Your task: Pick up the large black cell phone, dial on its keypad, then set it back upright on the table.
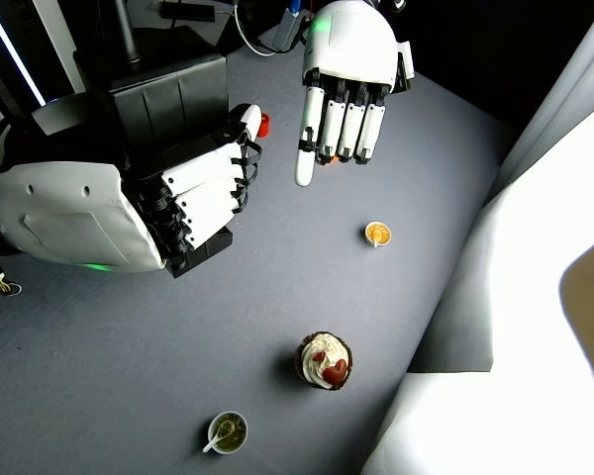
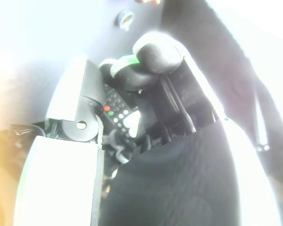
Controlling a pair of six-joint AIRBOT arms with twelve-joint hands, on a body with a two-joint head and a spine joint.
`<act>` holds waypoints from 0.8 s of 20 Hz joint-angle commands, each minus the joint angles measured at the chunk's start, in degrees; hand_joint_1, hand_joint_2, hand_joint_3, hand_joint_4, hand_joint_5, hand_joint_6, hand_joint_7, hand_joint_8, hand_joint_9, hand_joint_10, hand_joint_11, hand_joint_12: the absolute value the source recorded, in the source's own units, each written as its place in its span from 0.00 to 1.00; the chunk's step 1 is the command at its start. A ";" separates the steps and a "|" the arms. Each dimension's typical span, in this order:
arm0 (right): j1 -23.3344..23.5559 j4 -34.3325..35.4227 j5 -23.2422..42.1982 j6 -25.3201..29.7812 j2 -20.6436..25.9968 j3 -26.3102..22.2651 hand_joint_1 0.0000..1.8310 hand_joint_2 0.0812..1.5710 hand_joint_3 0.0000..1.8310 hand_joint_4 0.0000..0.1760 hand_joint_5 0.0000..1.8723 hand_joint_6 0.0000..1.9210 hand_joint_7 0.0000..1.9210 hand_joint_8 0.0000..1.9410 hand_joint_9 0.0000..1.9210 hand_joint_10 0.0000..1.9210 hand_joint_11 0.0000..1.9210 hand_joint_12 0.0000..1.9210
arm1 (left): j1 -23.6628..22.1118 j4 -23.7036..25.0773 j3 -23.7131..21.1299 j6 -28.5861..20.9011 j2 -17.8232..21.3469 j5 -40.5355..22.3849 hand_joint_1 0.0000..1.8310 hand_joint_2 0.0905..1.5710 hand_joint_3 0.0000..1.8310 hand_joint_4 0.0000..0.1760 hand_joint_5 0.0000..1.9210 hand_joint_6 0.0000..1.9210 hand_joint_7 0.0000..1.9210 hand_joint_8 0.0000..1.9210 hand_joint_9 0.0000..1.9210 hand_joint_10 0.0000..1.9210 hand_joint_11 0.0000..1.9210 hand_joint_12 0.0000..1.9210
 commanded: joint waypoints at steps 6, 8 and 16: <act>1.15 -0.16 8.34 0.99 0.70 0.23 0.81 0.67 0.00 0.00 0.53 0.37 0.52 0.44 0.54 0.51 0.47 0.79 | -0.30 0.94 -0.51 -4.18 1.14 -5.23 0.71 0.81 0.00 0.00 0.05 0.00 0.33 0.83 0.43 1.00 0.43 1.00; 1.20 -0.16 8.34 0.83 0.70 0.29 0.81 0.67 0.00 0.00 0.52 0.38 0.52 0.44 0.54 0.53 0.46 0.78 | -0.45 4.08 0.13 -7.45 1.06 -9.53 0.71 0.81 0.00 0.00 0.05 0.00 0.33 0.83 0.44 1.00 0.43 1.00; 1.43 -0.12 8.36 0.71 0.99 0.95 0.82 0.67 0.00 0.00 0.52 0.39 0.52 0.44 0.54 0.52 0.44 0.81 | -1.95 7.04 -1.22 -11.14 0.83 -12.61 0.72 0.80 0.00 0.00 0.07 0.01 0.35 0.80 0.42 1.00 0.41 1.00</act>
